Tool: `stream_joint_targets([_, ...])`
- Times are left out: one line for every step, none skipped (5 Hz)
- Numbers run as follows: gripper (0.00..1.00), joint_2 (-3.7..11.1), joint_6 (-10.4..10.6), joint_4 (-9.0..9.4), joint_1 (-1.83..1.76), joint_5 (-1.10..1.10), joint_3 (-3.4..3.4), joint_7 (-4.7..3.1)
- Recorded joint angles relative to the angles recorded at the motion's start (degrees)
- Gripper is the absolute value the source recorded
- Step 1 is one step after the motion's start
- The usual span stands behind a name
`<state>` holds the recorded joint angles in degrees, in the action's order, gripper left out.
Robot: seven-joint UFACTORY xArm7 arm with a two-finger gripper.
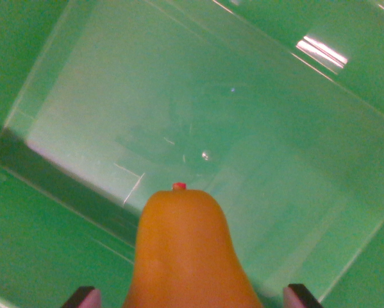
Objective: Pick fruit
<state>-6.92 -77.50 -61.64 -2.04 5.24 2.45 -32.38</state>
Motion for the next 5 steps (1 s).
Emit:
stream_joint_targets([1.00, -0.93, -2.4, -1.43, -0.03, -0.07, -0.03, -0.16])
stream_joint_targets([1.00, -0.93, -2.4, -1.43, -0.03, -0.07, -0.03, -0.16])
stream_joint_targets([1.00, -1.83, -4.7, -2.83, -0.05, -0.14, -0.07, -0.32])
stream_joint_targets([1.00, -1.83, -4.7, -2.83, -0.05, -0.14, -0.07, -0.32])
stream_joint_targets([1.00, -2.62, -6.6, -4.04, -0.07, -0.20, -0.09, -0.46])
